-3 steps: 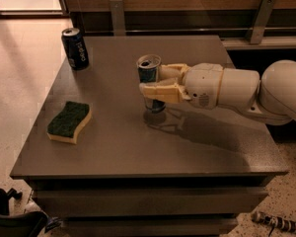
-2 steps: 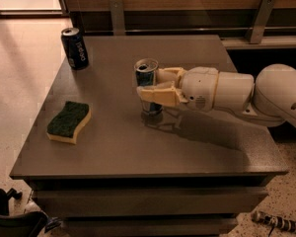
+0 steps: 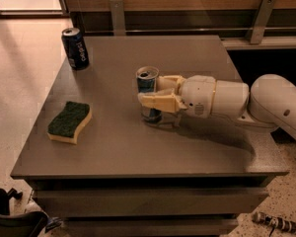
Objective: Place redbull can upright
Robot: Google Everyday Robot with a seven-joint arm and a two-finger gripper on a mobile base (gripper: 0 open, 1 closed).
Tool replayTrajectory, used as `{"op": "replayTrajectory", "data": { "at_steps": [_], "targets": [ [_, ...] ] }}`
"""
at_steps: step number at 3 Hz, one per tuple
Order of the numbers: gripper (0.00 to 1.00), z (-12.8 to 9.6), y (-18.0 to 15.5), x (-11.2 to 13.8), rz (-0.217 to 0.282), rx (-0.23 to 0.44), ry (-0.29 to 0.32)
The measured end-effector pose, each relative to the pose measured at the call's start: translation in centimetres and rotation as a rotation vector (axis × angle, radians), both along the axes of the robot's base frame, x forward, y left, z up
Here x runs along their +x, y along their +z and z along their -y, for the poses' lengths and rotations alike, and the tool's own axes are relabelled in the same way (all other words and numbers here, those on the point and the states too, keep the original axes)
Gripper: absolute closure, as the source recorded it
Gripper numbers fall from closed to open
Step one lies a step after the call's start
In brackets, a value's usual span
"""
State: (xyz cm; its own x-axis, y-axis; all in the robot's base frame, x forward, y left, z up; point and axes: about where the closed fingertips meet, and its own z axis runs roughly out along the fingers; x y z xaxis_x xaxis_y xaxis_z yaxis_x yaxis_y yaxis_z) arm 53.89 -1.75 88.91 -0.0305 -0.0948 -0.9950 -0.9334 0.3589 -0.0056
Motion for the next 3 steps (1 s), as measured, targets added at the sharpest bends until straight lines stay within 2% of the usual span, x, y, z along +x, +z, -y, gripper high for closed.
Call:
{"op": "replayTrajectory", "data": {
  "at_steps": [1,2,3],
  "targets": [
    [1.0,0.41,-1.01,0.17,-0.003,0.021,-0.005],
    [0.85,0.46,-0.99,0.19,-0.003,0.023,-0.005],
    [0.62,0.45,-0.97,0.19,-0.003,0.023,-0.005]
  ]
}}
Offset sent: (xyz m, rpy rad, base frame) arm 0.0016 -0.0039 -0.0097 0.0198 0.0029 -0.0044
